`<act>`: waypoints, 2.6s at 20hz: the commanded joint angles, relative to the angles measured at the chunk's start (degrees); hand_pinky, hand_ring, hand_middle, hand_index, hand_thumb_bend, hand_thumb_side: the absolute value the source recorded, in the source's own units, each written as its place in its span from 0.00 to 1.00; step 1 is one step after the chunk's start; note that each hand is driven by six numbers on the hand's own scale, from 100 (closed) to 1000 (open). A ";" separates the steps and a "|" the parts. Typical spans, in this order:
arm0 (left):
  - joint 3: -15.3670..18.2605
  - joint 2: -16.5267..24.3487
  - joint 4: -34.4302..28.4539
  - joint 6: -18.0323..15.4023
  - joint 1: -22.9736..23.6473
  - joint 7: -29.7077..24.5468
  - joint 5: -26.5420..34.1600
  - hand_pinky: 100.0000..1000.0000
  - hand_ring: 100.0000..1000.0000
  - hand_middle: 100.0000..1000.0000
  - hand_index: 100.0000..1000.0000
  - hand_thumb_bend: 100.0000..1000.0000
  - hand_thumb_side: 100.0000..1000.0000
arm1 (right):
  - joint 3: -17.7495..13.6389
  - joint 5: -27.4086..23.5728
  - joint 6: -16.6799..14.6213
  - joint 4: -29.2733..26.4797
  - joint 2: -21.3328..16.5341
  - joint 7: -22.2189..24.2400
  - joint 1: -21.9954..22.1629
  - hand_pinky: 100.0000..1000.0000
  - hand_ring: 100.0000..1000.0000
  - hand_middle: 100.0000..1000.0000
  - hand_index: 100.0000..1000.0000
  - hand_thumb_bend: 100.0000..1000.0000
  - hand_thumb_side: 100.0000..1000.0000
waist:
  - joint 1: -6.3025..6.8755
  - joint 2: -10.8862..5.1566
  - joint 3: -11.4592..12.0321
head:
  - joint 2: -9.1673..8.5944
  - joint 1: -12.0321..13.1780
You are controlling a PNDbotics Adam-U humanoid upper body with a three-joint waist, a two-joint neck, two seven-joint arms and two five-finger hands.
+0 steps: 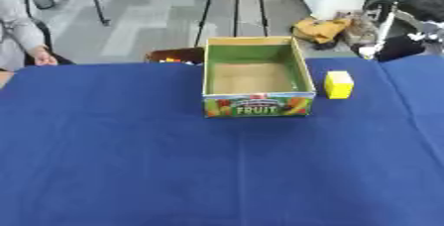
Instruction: Pick up objects on the table and place them in the box.
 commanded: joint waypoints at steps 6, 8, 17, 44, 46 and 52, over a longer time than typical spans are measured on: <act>0.02 0.39 -1.05 0.16 -0.11 -0.18 -0.42 0.59 0.68 0.72 0.95 0.02 0.92 | -0.40 3.97 0.35 6.42 -0.80 2.10 -4.25 1.00 1.00 1.00 1.00 0.49 0.54 | 0.29 -0.64 0.08 | -0.10 -0.03; -0.04 0.38 -1.05 0.18 -0.03 -0.23 -0.45 0.59 0.68 0.72 0.95 0.02 0.93 | -0.43 5.79 0.54 9.07 -0.31 2.65 -5.43 1.00 1.00 1.00 1.00 0.46 0.53 | 0.30 -0.64 0.17 | -0.10 -0.08; -0.25 0.38 -1.05 0.29 0.26 -0.44 -0.66 0.59 0.67 0.72 0.94 0.01 0.93 | -1.67 14.20 1.34 20.70 2.11 3.93 -10.33 1.00 1.00 1.00 1.00 0.34 0.54 | 0.14 -0.28 0.73 | -0.26 -0.53; -0.75 0.62 -1.05 0.21 0.23 -1.03 -2.32 0.58 0.65 0.71 0.94 0.00 0.93 | -3.93 22.82 5.30 30.53 4.20 6.10 -16.04 1.00 1.00 1.00 1.00 0.35 0.37 | -0.86 2.80 3.66 | -3.11 -1.71; -0.77 0.61 -1.05 0.21 0.18 -1.02 -2.45 0.58 0.65 0.70 0.93 0.00 0.93 | -4.27 22.96 5.71 30.32 4.13 5.91 -16.10 1.00 1.00 1.00 1.00 0.33 0.37 | -0.81 3.07 3.78 | -3.25 -1.83; -0.84 0.51 -1.05 0.24 0.05 -1.00 -2.82 0.58 0.65 0.70 0.93 0.00 0.93 | -5.01 22.59 6.65 30.22 4.01 5.47 -16.22 1.00 1.00 1.00 1.00 0.23 0.38 | -0.82 3.90 4.09 | -4.10 -2.27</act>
